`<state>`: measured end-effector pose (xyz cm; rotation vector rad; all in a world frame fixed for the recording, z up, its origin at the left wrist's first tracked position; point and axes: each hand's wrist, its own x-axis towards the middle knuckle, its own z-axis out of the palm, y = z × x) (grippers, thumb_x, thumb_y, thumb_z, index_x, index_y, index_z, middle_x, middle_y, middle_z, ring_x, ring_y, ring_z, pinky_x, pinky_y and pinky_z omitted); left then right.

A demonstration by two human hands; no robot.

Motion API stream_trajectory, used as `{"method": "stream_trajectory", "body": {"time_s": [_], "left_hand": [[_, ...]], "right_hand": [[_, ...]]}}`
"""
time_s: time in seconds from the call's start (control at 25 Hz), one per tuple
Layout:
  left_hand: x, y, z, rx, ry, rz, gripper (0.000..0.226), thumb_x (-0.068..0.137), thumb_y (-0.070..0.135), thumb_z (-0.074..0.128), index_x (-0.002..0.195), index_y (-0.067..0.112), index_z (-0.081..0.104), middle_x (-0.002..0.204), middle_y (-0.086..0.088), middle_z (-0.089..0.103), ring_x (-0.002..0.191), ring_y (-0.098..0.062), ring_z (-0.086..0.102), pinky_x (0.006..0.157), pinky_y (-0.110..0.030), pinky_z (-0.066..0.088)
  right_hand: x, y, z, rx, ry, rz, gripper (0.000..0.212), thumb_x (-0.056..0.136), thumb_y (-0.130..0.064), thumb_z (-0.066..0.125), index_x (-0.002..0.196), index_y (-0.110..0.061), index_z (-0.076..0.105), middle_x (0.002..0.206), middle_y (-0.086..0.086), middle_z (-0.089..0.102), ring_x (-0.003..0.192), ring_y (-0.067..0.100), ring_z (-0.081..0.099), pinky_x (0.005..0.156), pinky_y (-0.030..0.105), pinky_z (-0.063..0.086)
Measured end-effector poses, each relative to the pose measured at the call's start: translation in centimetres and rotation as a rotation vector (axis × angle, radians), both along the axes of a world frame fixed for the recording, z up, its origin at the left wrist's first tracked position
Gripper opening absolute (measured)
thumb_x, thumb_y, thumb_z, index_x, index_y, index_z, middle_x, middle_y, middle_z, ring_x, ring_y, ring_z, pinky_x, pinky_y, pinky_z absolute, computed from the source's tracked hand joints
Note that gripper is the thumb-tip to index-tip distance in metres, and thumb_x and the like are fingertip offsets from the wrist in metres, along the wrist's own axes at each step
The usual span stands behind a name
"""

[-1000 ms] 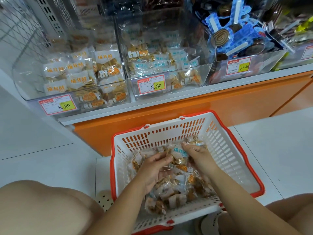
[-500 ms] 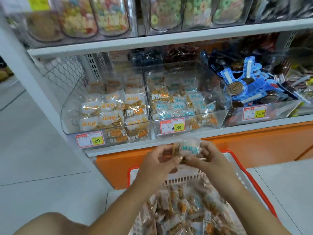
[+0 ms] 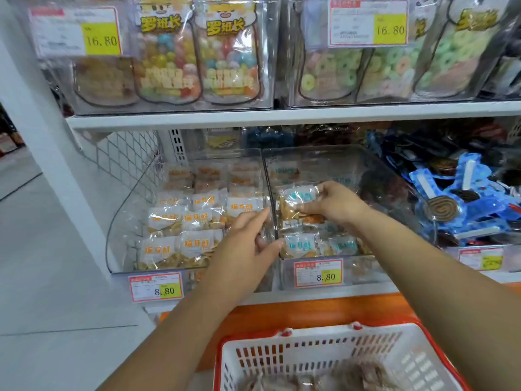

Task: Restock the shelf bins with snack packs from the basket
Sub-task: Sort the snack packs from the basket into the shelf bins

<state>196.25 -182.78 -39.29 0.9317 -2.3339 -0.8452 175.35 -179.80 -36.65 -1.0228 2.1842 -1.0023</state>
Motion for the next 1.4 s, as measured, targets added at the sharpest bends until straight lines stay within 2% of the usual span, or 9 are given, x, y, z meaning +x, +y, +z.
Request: {"method": "stream_trajectory", "body": {"time_s": [0.2, 0.44, 0.64, 0.72, 0.84, 0.92, 1.04, 1.2, 1.4], "left_hand": [[0.0, -0.9, -0.3, 0.024, 0.030, -0.039, 0.066, 0.094, 0.039, 0.058, 0.151, 0.038, 0.024, 0.119, 0.023, 0.043, 0.094, 0.002, 0.053, 0.091, -0.027, 0.051], [-0.2, -0.1, -0.3, -0.025, 0.110, 0.040, 0.068, 0.091, 0.037, 0.063, 0.150, 0.037, 0.029, 0.116, 0.024, 0.042, 0.094, 0.004, 0.051, 0.081, -0.018, 0.049], [1.1, 4.5, -2.6, -0.387, 0.296, -0.047, 0.041, 0.091, 0.034, 0.053, 0.131, 0.024, 0.056, 0.103, 0.015, 0.043, 0.080, -0.002, 0.051, 0.065, -0.012, 0.046], [1.1, 6.7, -6.2, -0.359, 0.161, -0.176, 0.036, 0.092, 0.033, 0.054, 0.126, 0.024, 0.059, 0.107, 0.013, 0.045, 0.082, -0.004, 0.052, 0.063, -0.015, 0.045], [0.8, 9.7, -13.0, -0.196, -0.159, -0.288, 0.036, 0.094, 0.028, 0.056, 0.130, 0.027, 0.057, 0.122, 0.014, 0.044, 0.092, -0.005, 0.056, 0.068, -0.019, 0.047], [0.9, 11.0, -16.7, -0.022, -0.355, -0.282, 0.039, 0.096, 0.031, 0.053, 0.135, 0.031, 0.050, 0.133, 0.016, 0.038, 0.096, -0.003, 0.055, 0.077, -0.022, 0.050], [1.9, 12.6, -20.8, 0.206, -0.495, -0.237, 0.040, 0.098, 0.031, 0.052, 0.137, 0.031, 0.047, 0.135, 0.013, 0.038, 0.100, -0.002, 0.054, 0.090, -0.025, 0.050], [3.5, 14.4, -24.0, 0.348, -0.553, -0.213, 0.044, 0.097, 0.032, 0.054, 0.140, 0.032, 0.045, 0.142, 0.011, 0.035, 0.113, -0.003, 0.051, 0.099, -0.024, 0.047], [3.4, 14.4, -24.3, 0.468, -0.510, -0.122, 0.045, 0.095, 0.034, 0.057, 0.139, 0.031, 0.047, 0.143, 0.011, 0.037, 0.112, -0.004, 0.053, 0.100, -0.027, 0.047]], "right_hand": [[-0.6, -3.1, -1.7, 0.189, 0.242, 0.029, 0.080, 0.078, -0.041, 0.077, 0.140, -0.006, 0.041, 0.134, 0.012, 0.055, 0.121, 0.030, 0.054, 0.103, 0.041, 0.045], [-0.3, -2.0, -1.2, 0.176, 0.294, 0.043, 0.080, 0.084, -0.046, 0.069, 0.146, -0.010, 0.033, 0.141, 0.012, 0.050, 0.125, 0.029, 0.051, 0.101, 0.038, 0.043], [1.2, 9.4, -2.2, -0.751, 0.332, -0.324, 0.026, 0.096, -0.020, 0.055, 0.122, -0.021, 0.053, 0.087, -0.011, 0.054, 0.077, 0.000, 0.052, 0.072, 0.013, 0.042], [2.3, 14.6, -7.4, -0.837, 0.292, -0.486, 0.017, 0.095, -0.010, 0.049, 0.106, -0.022, 0.054, 0.085, -0.012, 0.052, 0.074, 0.004, 0.049, 0.070, 0.018, 0.042], [2.6, 19.5, -17.4, -0.403, 0.160, -0.674, 0.009, 0.094, -0.007, 0.047, 0.097, -0.013, 0.054, 0.083, -0.003, 0.055, 0.080, 0.018, 0.054, 0.070, 0.034, 0.041], [2.5, 22.1, -24.2, 0.030, 0.052, -0.597, 0.002, 0.094, -0.012, 0.051, 0.092, -0.012, 0.052, 0.084, 0.004, 0.059, 0.085, 0.029, 0.060, 0.066, 0.031, 0.037], [3.1, 24.9, -31.7, 0.486, 0.036, -0.356, 0.033, 0.089, -0.024, 0.059, 0.120, -0.014, 0.056, 0.112, 0.008, 0.065, 0.099, 0.029, 0.062, 0.078, 0.030, 0.047], [3.5, 24.7, -34.8, 0.678, 0.089, -0.180, 0.043, 0.086, -0.034, 0.064, 0.126, -0.021, 0.055, 0.124, 0.004, 0.057, 0.110, 0.024, 0.055, 0.099, 0.037, 0.047], [4.6, 22.8, -32.0, 0.500, -0.009, -0.276, 0.009, 0.093, -0.022, 0.059, 0.092, -0.018, 0.067, 0.082, -0.002, 0.063, 0.071, 0.009, 0.059, 0.060, 0.022, 0.044]]}}
